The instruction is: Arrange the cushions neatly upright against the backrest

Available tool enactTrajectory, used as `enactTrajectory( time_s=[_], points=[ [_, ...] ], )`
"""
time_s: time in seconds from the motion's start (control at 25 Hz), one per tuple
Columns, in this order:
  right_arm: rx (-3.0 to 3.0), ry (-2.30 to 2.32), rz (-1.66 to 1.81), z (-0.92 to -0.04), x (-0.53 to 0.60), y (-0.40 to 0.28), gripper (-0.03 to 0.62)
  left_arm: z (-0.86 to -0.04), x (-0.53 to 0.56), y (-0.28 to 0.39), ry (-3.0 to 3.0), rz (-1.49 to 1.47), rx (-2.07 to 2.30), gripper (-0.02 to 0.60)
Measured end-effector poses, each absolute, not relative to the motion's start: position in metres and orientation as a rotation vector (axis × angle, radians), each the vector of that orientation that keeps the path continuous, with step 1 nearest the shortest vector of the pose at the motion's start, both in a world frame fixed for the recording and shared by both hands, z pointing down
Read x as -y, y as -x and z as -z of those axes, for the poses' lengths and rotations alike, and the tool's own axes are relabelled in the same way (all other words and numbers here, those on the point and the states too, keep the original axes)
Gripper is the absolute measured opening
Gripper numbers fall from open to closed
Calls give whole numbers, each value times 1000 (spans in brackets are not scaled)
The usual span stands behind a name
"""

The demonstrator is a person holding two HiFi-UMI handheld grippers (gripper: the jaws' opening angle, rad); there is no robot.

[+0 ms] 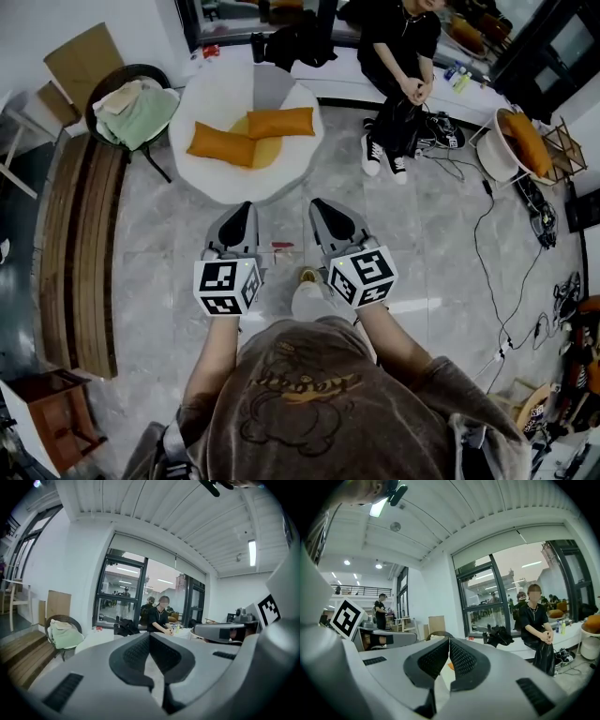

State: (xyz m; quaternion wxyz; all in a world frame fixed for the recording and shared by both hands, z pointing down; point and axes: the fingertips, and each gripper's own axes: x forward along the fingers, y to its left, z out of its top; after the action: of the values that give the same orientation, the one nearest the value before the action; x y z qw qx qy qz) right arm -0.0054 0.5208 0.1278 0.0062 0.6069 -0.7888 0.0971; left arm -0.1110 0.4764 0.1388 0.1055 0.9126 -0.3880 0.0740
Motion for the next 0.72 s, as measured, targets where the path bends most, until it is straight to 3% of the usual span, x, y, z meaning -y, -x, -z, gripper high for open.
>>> enactTrajectory(
  time_s=[0.72],
  points=[
    [2591, -1654, -310, -133, -395, -73, 21, -133, -357, 30, -2586, -186, 1334, 5]
  ],
)
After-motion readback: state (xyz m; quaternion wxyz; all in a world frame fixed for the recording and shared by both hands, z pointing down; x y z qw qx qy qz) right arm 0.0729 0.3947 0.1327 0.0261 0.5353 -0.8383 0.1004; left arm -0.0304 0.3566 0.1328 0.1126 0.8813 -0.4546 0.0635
